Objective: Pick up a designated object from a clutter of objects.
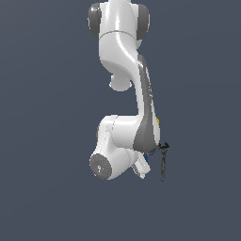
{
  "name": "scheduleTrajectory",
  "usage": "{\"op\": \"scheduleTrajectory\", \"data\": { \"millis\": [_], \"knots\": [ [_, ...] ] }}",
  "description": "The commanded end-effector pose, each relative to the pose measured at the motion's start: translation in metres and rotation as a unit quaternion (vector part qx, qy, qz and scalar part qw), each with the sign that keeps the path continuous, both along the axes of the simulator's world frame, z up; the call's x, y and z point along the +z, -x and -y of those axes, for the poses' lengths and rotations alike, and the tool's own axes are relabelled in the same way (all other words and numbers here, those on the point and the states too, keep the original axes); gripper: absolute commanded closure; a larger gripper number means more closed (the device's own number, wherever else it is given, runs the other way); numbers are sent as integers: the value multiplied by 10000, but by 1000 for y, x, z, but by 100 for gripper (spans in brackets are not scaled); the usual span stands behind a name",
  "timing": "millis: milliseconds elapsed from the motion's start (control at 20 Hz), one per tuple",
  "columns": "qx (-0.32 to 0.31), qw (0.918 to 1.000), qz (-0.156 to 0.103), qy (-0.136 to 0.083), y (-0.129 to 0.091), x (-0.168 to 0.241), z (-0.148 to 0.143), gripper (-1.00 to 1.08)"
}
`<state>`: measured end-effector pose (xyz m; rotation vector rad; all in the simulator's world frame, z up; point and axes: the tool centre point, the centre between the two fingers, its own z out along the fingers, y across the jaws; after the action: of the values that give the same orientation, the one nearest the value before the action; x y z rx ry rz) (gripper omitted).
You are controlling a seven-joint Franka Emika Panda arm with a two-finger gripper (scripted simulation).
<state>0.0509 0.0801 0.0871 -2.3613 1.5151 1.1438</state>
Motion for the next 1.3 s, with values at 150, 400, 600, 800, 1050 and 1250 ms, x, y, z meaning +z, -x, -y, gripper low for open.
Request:
{"op": "scheduleTrajectory", "data": {
  "millis": [150,400,600,800,1050,1250],
  "knots": [
    [-7,10000,-14,3,9,-12,-8,-20],
    [-10,10000,-16,-2,11,-15,-10,-20],
    [-10,10000,-16,-2,10,-14,-10,108],
    [-10,10000,-16,-2,10,-14,-10,108],
    [-13,10000,6,-3,9,-12,-9,108],
    [-13,10000,6,-3,9,-7,-6,108]
  ]
}}
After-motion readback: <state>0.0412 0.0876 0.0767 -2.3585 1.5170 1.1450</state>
